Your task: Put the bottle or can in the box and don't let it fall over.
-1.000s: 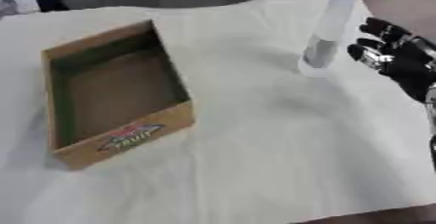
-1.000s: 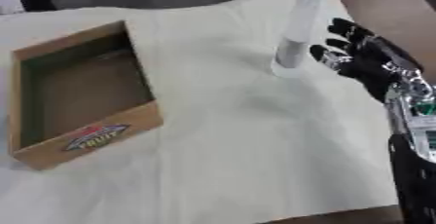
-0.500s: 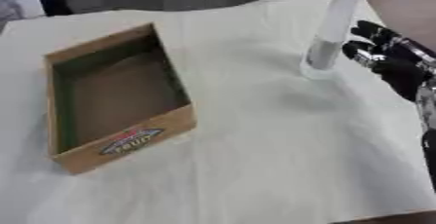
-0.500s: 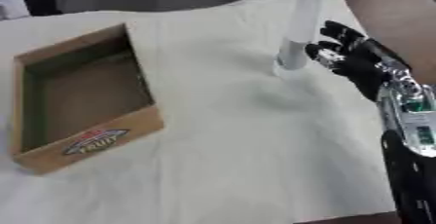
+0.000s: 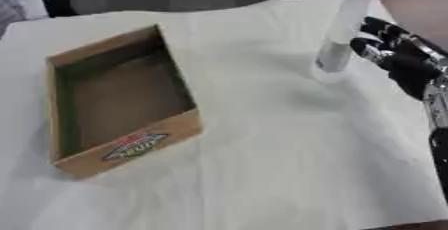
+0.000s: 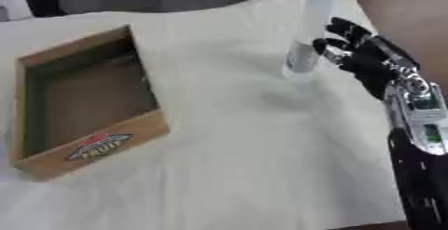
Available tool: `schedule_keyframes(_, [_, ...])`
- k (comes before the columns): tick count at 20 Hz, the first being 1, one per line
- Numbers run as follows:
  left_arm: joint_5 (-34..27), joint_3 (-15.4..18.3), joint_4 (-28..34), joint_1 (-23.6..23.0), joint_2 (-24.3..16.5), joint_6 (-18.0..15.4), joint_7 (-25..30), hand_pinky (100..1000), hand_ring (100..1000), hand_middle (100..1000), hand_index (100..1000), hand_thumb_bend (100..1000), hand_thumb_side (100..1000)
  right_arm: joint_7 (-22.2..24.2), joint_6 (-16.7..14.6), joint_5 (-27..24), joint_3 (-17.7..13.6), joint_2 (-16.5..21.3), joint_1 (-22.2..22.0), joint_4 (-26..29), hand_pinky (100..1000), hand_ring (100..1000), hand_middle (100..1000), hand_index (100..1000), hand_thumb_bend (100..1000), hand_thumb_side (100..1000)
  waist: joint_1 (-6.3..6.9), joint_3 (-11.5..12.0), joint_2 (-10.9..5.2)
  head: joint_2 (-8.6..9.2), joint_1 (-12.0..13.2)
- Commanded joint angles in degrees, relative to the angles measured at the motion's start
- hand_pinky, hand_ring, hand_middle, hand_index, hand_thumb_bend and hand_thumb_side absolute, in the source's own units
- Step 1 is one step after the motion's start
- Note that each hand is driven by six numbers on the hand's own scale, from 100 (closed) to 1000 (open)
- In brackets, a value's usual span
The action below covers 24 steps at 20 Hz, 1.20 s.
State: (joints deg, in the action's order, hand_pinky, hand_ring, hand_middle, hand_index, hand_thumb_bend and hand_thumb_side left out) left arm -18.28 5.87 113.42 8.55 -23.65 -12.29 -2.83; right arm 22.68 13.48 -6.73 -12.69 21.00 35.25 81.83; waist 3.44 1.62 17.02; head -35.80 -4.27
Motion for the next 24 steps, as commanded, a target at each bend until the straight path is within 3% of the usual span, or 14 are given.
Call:
schedule_keyframes(1, [0.2, 0.6, 1.2, 0.1, -0.6, 0.0, 0.2, 1000, 1000, 1000, 731, 100, 672, 0.6, -0.1, -0.3, 0.2, 1.7, 1.5, 0.1, 1000, 1000, 1000, 1000, 305, 226, -0.04, 0.2, -0.7, 0.88, -0.1])
schedule_keyframes(24, [0.3, 0.6, 1.2, 0.2, -0.2, 0.3, 0.3, 1000, 1000, 1000, 727, 100, 672, 1.6, 0.4, 0.0, 1.4, 1.8, 5.2, -2.5, 1000, 1000, 1000, 1000, 355, 171, -0.24, 1.3, 0.41, 1.89, -0.6])
